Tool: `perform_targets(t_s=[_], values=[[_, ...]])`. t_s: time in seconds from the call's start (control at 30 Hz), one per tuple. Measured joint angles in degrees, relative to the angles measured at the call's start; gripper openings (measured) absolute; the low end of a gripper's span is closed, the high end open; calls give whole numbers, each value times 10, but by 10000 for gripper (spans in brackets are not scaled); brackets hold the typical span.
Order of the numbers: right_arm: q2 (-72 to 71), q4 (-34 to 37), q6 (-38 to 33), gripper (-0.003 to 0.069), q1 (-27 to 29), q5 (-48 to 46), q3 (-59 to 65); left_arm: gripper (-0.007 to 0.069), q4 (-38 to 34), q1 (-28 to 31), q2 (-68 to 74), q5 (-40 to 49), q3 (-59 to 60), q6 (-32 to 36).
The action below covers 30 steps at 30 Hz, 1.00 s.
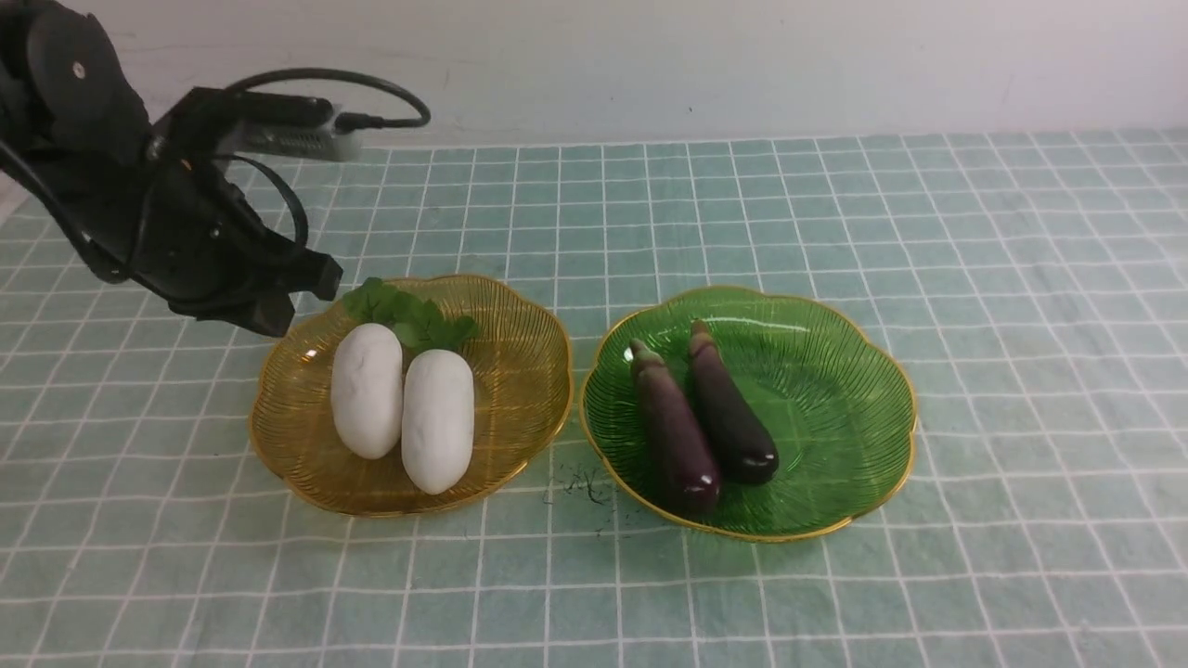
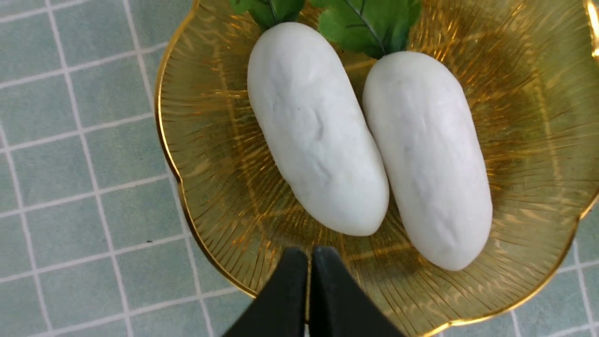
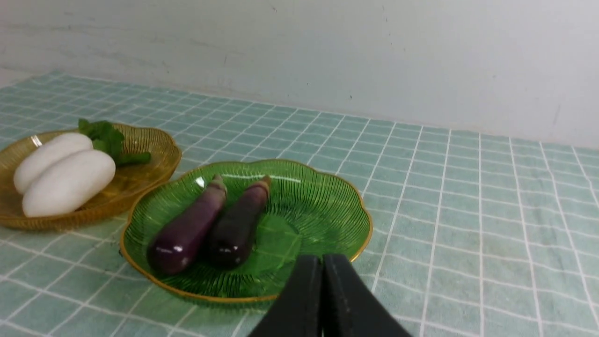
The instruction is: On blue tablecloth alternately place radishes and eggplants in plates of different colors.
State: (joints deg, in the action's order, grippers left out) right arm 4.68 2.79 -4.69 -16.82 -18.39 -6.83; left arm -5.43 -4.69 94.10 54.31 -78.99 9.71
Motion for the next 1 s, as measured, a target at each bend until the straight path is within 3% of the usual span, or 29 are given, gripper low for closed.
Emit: perform_targets(t_s=[0.4,0.7,1.0], values=[[-51,0,0,-15,106,-13,80,-8,10,0,-56,60,0,0],[-51,0,0,-15,112,-23,83,-8,19,0,-187,155,-1,0],[-51,0,0,-15,112,-25,83,-8,19,0,-315,175,14,0]])
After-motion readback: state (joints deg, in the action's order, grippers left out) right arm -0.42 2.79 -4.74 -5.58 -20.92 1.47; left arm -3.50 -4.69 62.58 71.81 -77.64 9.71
